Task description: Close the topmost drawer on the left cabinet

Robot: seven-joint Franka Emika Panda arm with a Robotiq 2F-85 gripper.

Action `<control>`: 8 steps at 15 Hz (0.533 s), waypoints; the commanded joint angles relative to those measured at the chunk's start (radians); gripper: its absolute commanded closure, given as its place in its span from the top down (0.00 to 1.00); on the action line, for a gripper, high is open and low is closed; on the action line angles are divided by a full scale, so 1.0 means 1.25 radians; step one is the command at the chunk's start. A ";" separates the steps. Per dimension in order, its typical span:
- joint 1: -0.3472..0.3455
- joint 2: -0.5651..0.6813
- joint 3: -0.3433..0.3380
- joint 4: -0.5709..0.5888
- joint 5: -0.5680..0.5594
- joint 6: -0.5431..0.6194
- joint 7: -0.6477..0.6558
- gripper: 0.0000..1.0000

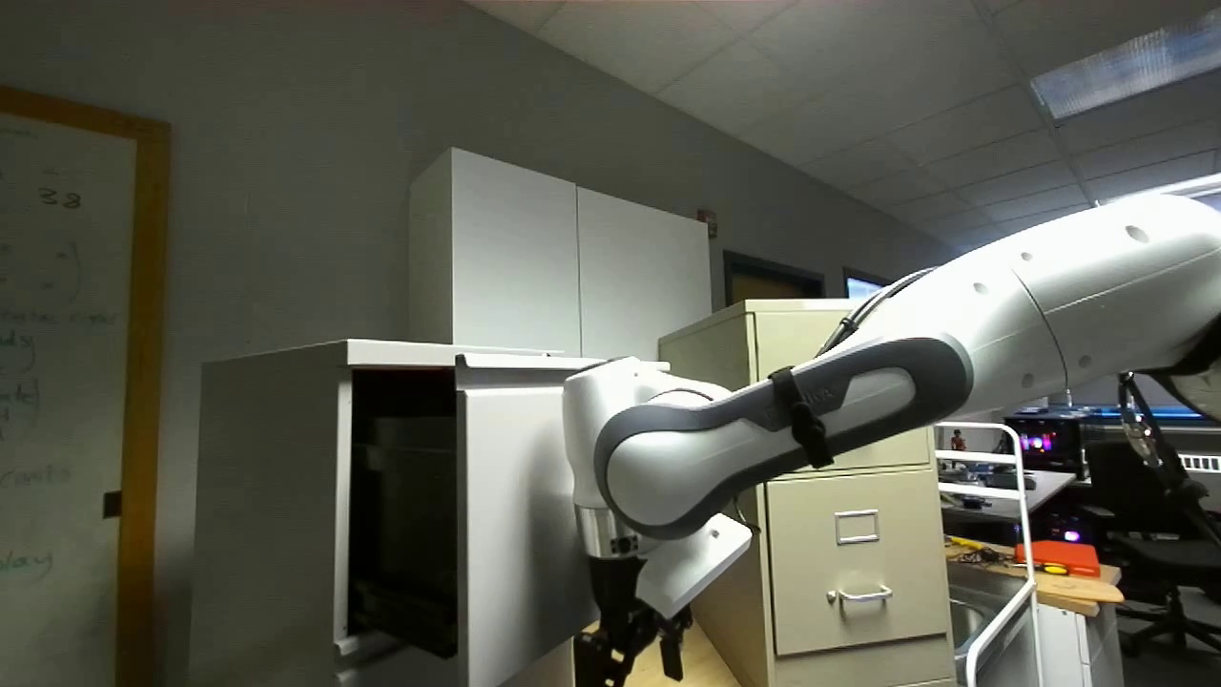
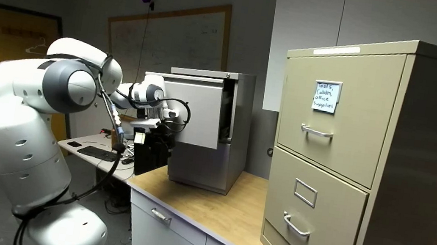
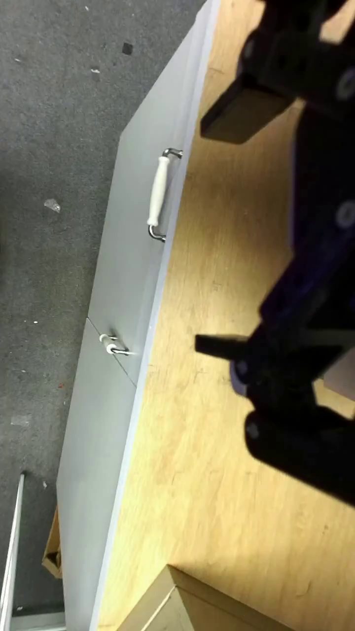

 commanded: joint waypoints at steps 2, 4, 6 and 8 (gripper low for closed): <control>-0.003 -0.075 -0.024 0.000 -0.029 0.039 0.034 1.00; -0.009 -0.110 -0.029 -0.002 -0.035 0.073 0.042 0.96; -0.017 -0.145 -0.026 -0.007 -0.050 0.118 0.061 0.72; -0.026 -0.175 -0.023 -0.014 -0.060 0.167 0.076 0.64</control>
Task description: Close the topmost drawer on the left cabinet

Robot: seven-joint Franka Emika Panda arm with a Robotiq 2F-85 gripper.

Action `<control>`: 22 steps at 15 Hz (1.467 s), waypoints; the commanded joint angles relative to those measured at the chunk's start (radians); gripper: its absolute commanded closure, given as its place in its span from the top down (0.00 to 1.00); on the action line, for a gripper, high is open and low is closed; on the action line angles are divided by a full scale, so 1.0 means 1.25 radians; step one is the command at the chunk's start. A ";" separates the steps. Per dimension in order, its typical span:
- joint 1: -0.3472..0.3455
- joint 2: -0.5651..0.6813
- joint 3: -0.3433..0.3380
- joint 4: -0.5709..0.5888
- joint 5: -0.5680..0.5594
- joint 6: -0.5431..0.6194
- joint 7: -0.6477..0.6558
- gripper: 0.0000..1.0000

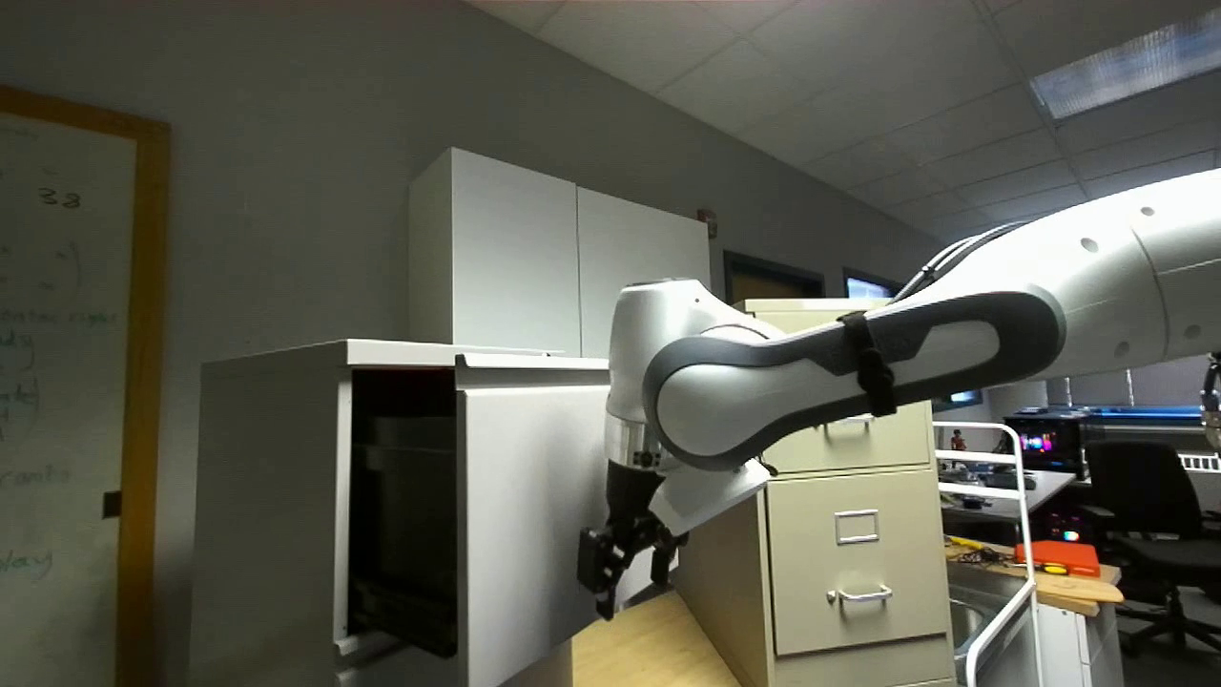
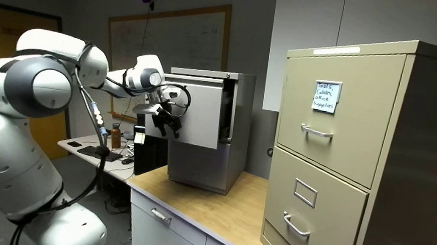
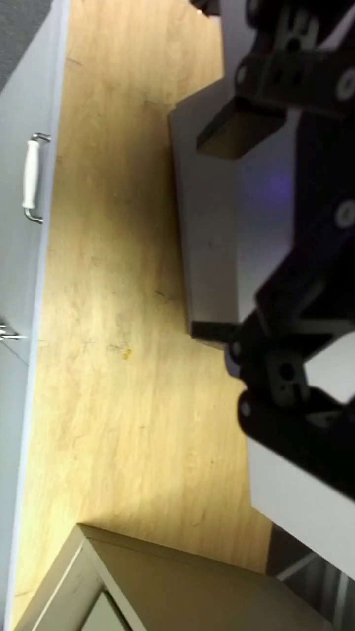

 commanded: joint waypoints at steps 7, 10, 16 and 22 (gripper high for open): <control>-0.052 -0.096 0.029 -0.023 -0.062 0.200 0.117 0.10; -0.058 -0.090 0.029 -0.028 -0.056 0.271 0.115 0.04; -0.046 -0.040 0.027 0.003 -0.039 0.354 0.068 0.08; -0.041 0.080 0.057 0.125 -0.049 0.361 0.048 0.07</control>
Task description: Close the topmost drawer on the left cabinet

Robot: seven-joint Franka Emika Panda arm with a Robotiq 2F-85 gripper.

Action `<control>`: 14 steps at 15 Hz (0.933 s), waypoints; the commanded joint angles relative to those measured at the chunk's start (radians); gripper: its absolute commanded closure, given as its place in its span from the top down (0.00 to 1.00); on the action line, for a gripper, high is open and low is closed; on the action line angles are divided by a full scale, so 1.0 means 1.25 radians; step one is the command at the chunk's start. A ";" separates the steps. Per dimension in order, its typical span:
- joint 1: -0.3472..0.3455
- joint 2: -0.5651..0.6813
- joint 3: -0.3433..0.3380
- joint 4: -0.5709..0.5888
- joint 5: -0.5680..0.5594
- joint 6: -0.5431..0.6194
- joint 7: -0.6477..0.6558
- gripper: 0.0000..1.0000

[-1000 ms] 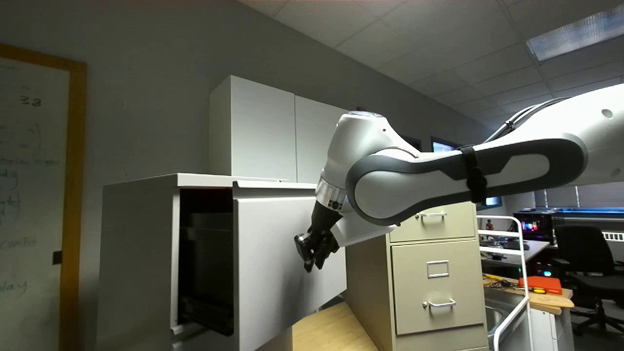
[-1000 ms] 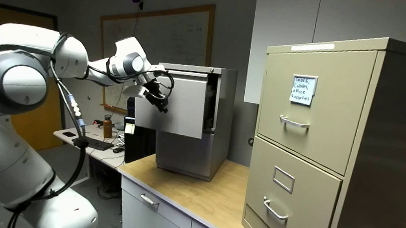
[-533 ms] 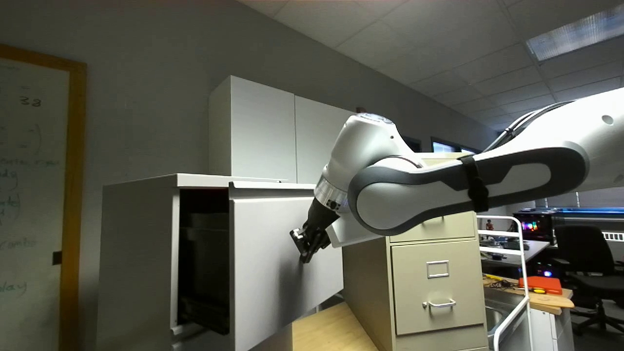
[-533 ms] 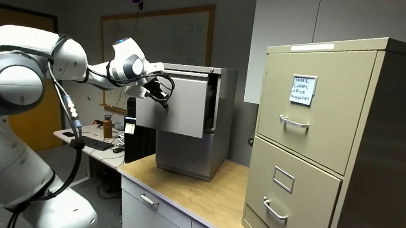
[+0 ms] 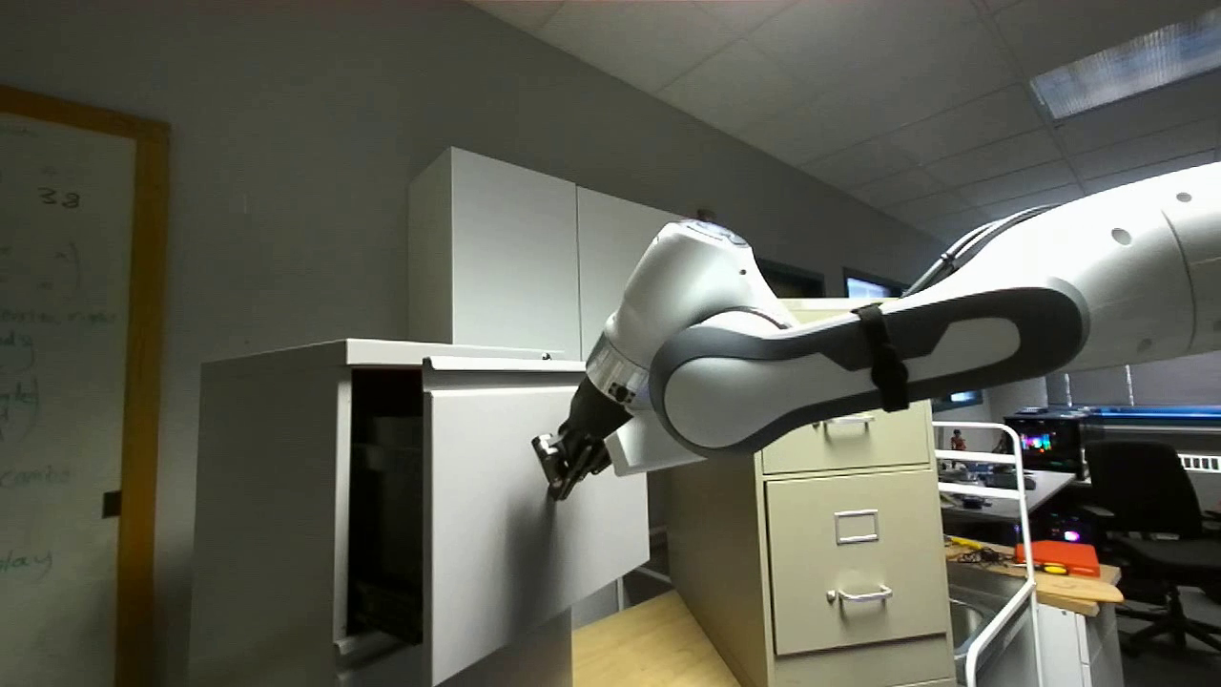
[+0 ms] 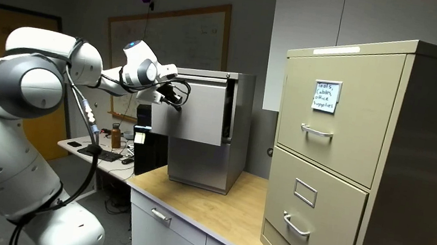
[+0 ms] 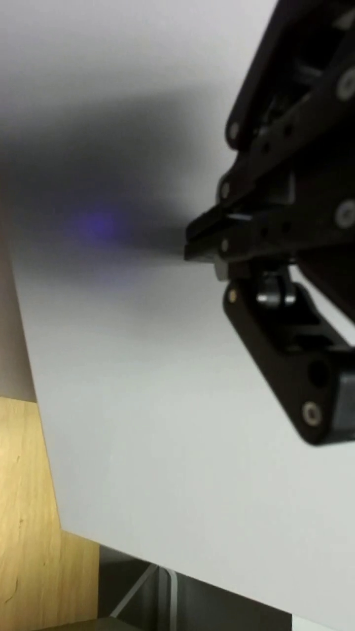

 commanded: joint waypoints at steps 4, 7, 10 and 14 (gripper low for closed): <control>0.016 0.195 0.040 0.219 -0.019 -0.010 -0.028 0.07; 0.035 0.277 0.053 0.314 -0.051 -0.025 -0.020 0.07; 0.069 0.361 0.046 0.414 -0.093 -0.041 -0.018 0.07; 0.119 0.457 0.018 0.542 -0.115 -0.069 -0.030 0.07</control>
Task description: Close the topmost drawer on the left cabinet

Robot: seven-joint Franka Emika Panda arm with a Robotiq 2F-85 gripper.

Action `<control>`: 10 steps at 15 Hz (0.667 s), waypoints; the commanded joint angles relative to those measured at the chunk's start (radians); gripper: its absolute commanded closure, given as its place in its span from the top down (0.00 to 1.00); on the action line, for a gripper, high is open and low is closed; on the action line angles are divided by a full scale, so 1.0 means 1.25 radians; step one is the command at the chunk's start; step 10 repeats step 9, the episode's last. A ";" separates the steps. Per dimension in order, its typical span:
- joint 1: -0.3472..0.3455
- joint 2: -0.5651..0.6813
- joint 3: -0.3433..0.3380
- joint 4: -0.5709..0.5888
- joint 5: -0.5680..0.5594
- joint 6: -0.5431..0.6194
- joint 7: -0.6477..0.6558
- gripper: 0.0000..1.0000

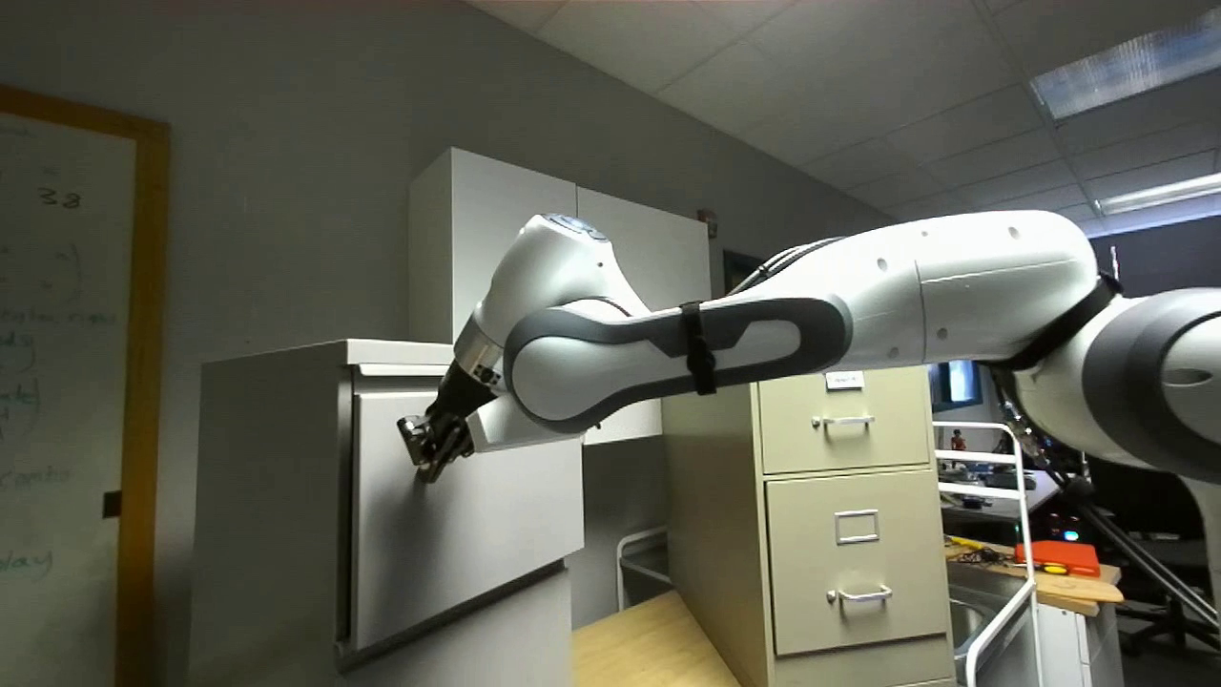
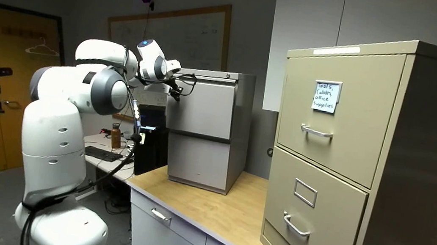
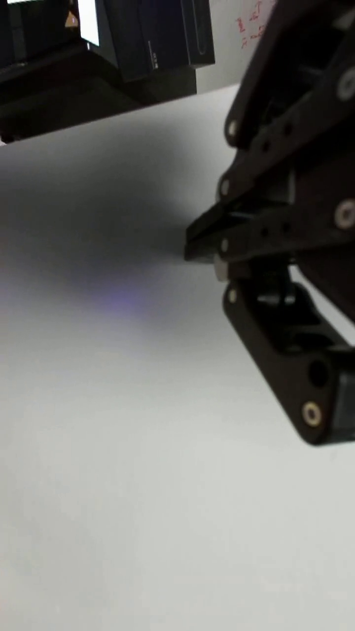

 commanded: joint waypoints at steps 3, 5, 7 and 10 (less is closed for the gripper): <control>0.079 0.162 -0.047 0.230 -0.027 -0.058 -0.024 0.07; 0.100 0.186 -0.063 0.273 -0.024 -0.088 -0.030 0.07; 0.115 0.204 -0.074 0.309 -0.022 -0.121 -0.038 0.07; 0.127 0.212 -0.083 0.328 -0.021 -0.155 -0.036 0.06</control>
